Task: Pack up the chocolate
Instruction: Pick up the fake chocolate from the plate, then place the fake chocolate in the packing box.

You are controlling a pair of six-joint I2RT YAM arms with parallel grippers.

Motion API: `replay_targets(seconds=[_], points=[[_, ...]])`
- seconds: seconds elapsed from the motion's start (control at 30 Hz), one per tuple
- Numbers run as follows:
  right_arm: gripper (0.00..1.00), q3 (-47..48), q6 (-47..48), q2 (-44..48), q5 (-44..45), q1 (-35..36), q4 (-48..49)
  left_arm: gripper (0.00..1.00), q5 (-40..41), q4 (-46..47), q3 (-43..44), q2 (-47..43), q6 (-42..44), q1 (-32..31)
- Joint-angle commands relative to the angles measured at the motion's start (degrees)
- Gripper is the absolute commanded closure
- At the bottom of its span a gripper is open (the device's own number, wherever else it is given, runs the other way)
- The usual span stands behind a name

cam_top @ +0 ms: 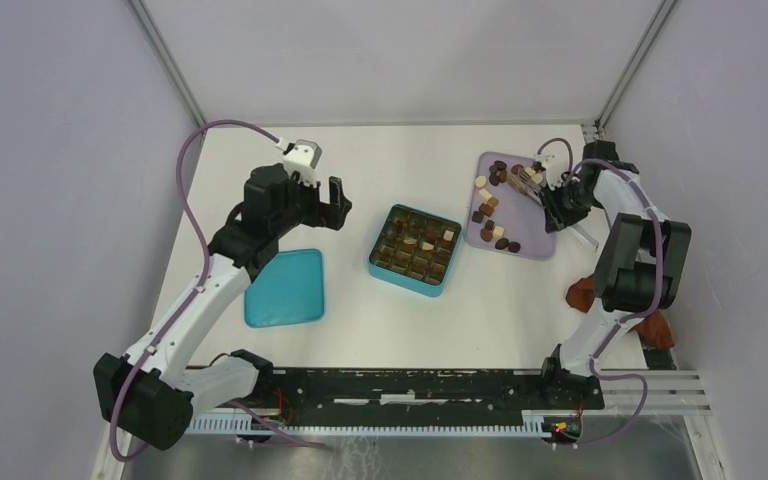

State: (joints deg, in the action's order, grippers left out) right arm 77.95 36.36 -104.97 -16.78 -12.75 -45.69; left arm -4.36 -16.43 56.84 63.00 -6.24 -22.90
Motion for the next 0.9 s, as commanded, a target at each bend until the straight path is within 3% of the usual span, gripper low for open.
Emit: replay_targets(seconds=[0.0,0.37,0.67,0.87], points=[[1.00,-0.49,1.17,4.82,-4.08,-0.15,0.88,0.00,1.27,0.70,0.20,0.15,2.88,0.07],[1.00,-0.24,3.96,13.24,-11.63,6.11,-2.97,0.00,2.82,0.61,0.02,0.45,3.35,0.11],[1.00,-0.94,4.31,17.39,-16.28,21.50,-3.61,0.00,6.56,0.46,-0.40,0.28,4.34,0.10],[1.00,-5.11,4.42,17.23,-14.08,31.35,-2.13,0.00,8.52,0.26,-0.59,0.45,5.07,0.12]])
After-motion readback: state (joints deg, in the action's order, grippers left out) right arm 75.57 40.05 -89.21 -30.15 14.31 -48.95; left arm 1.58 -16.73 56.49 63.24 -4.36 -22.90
